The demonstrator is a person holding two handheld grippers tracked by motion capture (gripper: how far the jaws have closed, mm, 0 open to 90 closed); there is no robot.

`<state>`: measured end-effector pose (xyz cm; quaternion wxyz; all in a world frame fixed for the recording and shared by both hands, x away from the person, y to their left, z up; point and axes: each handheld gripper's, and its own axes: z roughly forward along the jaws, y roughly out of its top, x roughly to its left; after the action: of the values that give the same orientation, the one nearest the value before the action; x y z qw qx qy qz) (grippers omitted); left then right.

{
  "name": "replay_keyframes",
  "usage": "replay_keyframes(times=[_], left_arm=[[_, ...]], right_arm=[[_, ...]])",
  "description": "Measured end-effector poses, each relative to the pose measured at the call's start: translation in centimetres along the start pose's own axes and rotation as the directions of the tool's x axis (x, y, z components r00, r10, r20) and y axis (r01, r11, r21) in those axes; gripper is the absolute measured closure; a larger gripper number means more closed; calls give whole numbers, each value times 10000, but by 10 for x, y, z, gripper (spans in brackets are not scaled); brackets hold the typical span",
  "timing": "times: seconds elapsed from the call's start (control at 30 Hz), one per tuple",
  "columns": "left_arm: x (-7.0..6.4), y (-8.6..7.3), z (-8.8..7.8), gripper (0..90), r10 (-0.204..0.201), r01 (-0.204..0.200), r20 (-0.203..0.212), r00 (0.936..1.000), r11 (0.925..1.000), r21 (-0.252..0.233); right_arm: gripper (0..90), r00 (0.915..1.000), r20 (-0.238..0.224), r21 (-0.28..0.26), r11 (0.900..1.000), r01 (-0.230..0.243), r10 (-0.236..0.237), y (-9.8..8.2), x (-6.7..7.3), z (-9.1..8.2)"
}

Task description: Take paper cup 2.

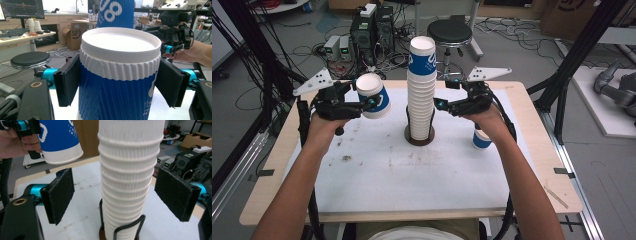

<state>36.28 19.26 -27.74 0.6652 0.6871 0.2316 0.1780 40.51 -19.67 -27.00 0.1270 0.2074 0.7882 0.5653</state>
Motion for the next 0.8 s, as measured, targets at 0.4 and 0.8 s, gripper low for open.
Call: replay_keyframes(times=[0.4,0.8], left_arm=[[-12,-42,1,262,-434,432,299,9986,9990,93],[-22,-55,9,262,-377,353,463,9982,9981,514]], right_arm=[[165,9999,10,117,9998,-163,163,-47,16,-14],[165,9997,56,104,9997,-233,232,-79,29,-15]])
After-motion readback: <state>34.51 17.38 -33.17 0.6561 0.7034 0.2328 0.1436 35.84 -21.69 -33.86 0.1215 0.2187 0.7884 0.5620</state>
